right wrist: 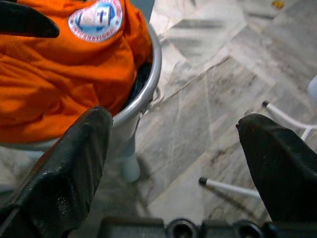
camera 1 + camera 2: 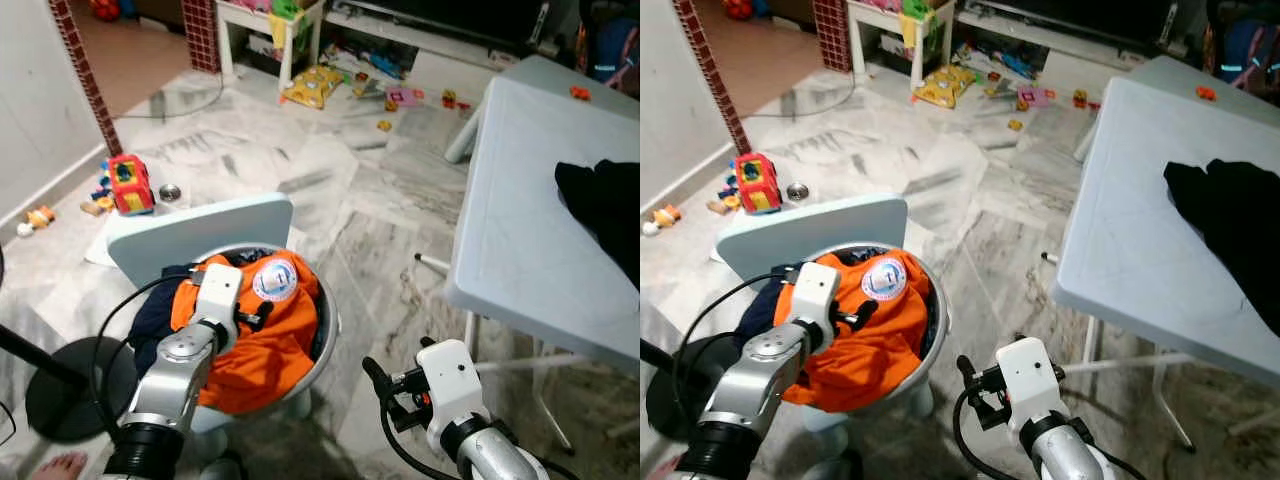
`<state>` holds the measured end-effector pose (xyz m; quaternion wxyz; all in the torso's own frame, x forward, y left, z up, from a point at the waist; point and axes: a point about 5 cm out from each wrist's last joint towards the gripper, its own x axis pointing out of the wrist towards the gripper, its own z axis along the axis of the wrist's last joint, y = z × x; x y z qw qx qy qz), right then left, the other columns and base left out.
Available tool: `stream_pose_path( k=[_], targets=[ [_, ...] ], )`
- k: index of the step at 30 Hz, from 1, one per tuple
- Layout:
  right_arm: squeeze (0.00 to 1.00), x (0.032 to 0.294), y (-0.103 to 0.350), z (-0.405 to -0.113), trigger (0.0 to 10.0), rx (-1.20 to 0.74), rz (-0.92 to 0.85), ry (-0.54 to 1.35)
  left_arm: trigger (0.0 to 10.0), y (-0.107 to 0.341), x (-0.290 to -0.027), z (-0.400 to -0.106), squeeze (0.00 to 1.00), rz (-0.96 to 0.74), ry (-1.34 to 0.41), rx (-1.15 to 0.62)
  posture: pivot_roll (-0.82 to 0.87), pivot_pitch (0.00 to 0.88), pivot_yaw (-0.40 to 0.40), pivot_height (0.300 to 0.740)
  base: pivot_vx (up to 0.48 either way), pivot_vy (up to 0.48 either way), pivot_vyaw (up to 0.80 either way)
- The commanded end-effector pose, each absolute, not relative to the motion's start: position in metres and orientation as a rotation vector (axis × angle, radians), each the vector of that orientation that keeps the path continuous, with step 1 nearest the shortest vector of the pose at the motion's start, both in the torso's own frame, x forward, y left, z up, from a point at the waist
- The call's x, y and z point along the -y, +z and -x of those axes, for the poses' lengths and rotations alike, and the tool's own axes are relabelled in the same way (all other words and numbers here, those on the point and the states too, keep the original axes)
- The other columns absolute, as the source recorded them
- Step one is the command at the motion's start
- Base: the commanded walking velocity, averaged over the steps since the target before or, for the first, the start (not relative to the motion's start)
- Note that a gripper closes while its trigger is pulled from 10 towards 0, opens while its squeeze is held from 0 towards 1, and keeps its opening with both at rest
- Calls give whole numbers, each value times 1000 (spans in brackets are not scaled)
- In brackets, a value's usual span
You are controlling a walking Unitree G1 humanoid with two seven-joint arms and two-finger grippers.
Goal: Hang hanger
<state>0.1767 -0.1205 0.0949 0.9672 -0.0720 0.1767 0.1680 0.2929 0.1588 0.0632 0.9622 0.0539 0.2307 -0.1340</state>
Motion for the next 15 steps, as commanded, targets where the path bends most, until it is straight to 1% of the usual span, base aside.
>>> stream_pose_path(
  k=[1, 5, 8, 9, 10, 11, 12, 15],
  targets=[
    [0, 119, 97, -174, 10000, -355, 145, 336, 10000, 66, -157, -290, 0, -116, -284, -474, 28, 221, -153, 740, 0, 0, 0],
    [0, 117, 94, -171, 10000, -367, 139, 338, 10000, 69, -162, -286, 0, -136, -280, -487, 39, 242, -151, 740, 0, 0, 0],
    [0, 117, 93, -172, 10000, -373, 133, 329, 10000, 70, -163, -293, 0, -155, -290, -490, 38, 251, -146, 740, 0, 0, 0],
    [0, 118, 93, -172, 10000, -374, 129, 322, 8314, 70, -163, -296, 0, -153, -302, -499, 37, 252, -146, 740, 0, 0, 0],
    [0, 119, 92, -172, 10000, -375, 127, 313, 2745, 70, -161, -301, 0, -155, -320, -500, 34, 252, -140, 740, 0, 0, 0],
    [0, 119, 92, -172, 10000, -375, 127, 311, 2745, 70, -161, -302, 0, -155, -324, -501, 34, 252, -140, 740, 0, 0, 0],
    [0, 119, 92, -172, 10000, -374, 126, 308, 0, 71, -159, -306, 0, -159, -338, -492, 31, 252, -138, 740, 0, 0, 0],
    [0, 118, 92, -173, 10000, -371, 125, 301, 0, 69, -151, -315, 0, -179, -396, -497, 18, 244, -128, 740, 0, 0, 0]
  ],
)
